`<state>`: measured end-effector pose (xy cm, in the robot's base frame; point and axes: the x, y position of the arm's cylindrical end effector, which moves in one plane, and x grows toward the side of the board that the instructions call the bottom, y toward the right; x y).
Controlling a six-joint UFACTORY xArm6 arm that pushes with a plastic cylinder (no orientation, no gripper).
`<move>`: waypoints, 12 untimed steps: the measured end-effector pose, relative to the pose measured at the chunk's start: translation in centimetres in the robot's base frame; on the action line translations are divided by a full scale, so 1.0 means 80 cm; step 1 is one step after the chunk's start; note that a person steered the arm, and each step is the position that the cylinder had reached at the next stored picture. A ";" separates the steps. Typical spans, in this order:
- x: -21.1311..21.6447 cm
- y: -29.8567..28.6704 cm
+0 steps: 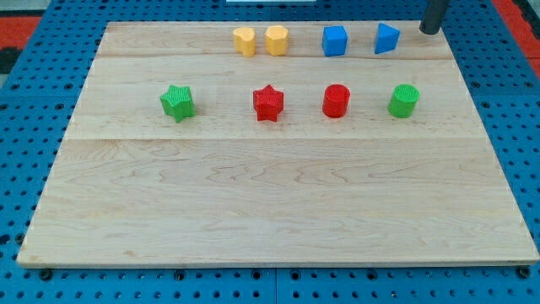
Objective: Move the triangle to the right of the hexagon
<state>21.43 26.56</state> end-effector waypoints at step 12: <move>0.065 -0.126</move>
<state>26.62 16.50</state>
